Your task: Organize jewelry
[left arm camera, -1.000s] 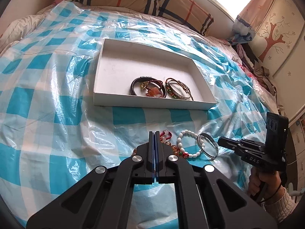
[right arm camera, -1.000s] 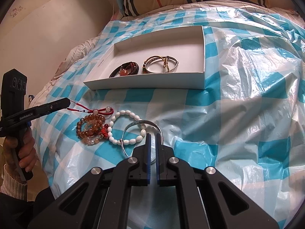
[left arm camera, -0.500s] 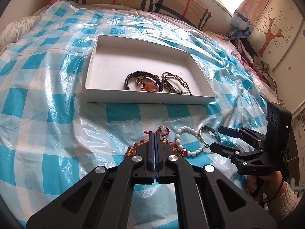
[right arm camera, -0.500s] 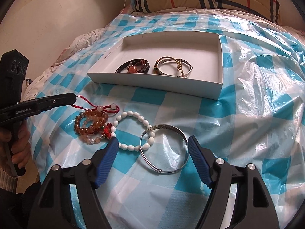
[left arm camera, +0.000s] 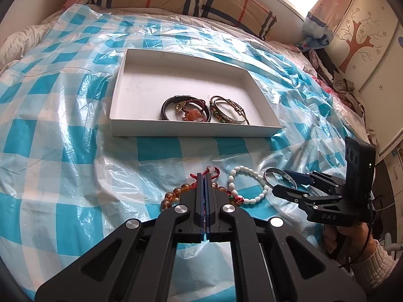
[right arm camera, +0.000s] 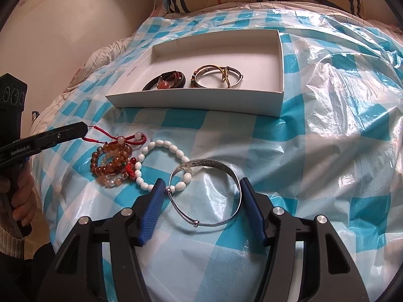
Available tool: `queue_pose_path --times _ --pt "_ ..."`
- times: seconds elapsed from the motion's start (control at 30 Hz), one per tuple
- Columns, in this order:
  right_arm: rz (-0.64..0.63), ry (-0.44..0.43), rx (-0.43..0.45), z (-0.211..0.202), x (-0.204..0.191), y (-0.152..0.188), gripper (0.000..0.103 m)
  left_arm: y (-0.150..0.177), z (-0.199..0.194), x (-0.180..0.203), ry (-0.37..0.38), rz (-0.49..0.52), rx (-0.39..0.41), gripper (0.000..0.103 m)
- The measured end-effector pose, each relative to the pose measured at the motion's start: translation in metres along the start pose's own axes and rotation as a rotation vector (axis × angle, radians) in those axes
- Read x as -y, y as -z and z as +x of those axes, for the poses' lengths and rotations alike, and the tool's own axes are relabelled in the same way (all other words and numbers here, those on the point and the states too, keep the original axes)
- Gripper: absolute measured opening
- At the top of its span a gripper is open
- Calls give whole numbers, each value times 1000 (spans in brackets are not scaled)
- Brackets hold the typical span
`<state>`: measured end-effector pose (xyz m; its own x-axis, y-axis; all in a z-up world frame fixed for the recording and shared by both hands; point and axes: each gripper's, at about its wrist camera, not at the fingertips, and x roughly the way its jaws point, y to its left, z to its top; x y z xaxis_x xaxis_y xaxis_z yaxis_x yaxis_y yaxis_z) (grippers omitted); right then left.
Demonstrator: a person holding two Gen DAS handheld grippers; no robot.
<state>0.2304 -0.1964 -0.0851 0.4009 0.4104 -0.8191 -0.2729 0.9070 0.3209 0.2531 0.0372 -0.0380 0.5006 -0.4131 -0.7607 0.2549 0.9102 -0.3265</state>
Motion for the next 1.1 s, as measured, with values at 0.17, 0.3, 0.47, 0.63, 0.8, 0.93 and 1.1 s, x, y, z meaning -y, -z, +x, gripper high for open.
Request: queue_pose_path --times 0.17,0.3,0.47,0.63,0.8,0.93,1.1 --pt "26 -28 11 -6 0 2 59 -3 -4 5 8 12 11 1" --pt "26 -32 18 -9 -1 3 59 -4 -6 8 9 19 11 1" --pt "23 -49 48 -20 -4 -2 59 -6 -10 13 15 26 19 1" --pt "33 -75 73 -27 -7 -8 59 -9 -13 17 18 33 28 1" --pt "43 -93 96 -32 -7 -12 59 -14 -16 22 24 46 38 1" --pt "59 -103 104 -32 -4 -15 59 -19 -18 27 33 58 53 1" --pt "70 -108 122 -33 -1 -17 59 -26 -20 35 40 78 69 1"
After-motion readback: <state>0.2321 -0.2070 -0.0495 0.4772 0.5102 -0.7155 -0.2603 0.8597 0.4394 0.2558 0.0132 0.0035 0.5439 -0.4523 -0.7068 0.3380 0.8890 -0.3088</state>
